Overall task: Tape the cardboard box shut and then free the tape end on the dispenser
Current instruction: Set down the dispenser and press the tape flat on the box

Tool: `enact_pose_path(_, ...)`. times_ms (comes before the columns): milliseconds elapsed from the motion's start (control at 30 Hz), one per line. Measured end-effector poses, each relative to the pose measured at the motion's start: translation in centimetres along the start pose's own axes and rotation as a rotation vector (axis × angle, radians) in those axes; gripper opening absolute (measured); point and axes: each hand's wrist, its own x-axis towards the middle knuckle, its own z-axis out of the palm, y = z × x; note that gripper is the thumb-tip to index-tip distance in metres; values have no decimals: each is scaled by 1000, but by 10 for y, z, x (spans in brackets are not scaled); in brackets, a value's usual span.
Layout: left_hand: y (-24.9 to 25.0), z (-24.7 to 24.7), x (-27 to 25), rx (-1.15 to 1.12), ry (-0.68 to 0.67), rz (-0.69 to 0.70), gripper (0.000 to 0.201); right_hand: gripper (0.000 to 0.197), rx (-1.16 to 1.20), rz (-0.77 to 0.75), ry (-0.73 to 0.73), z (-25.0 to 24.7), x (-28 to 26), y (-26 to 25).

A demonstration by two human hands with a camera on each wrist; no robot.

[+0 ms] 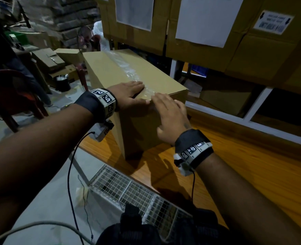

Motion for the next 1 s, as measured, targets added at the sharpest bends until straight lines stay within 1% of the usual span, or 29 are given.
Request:
enact_pose_path(67, 1, -1, -1, 9, 5, -9, 88, 95, 34, 22, 9, 1, -13, 3)
enact_pose_path(133, 4, -2, -2, 13, -3, -19, 85, 91, 107, 73, 4, 4, -30, 10)
enact_pose_path(267, 12, -2, -6, 37, -20, -23, 77, 80, 251, 219, -5, 14, -74, 35)
enact_pose_path(367, 26, 4, -13, 102, 28, 18, 69, 66, 257, 351, -46, 20, -108, 57)
enact_pose_path(467, 41, 12, -21, 170, 80, 45, 74, 55, 294, 446, -63, 30, -138, 78)
enact_pose_path(533, 49, 14, -25, 181, 78, 61, 83, 51, 307, 483, -55, 38, -154, 90)
enact_pose_path(600, 58, 14, -30, 189, 86, 80, 83, 46, 297, 518, -63, 45, -168, 100)
enact_pose_path(733, 81, 15, -39, 226, 126, 95, 70, 48, 297, 594, -74, 49, -190, 113)
enact_pose_path(800, 93, 20, -41, 278, 167, 135, 66, 47, 300, 619, -72, 49, -200, 117)
enact_pose_path(900, 118, 38, -42, 348, 184, 230, 72, 47, 290, 652, -52, 51, -214, 120)
enact_pose_path(1000, 150, 62, -44, 242, 153, 316, 77, 47, 318, 679, 31, 53, -226, 121)
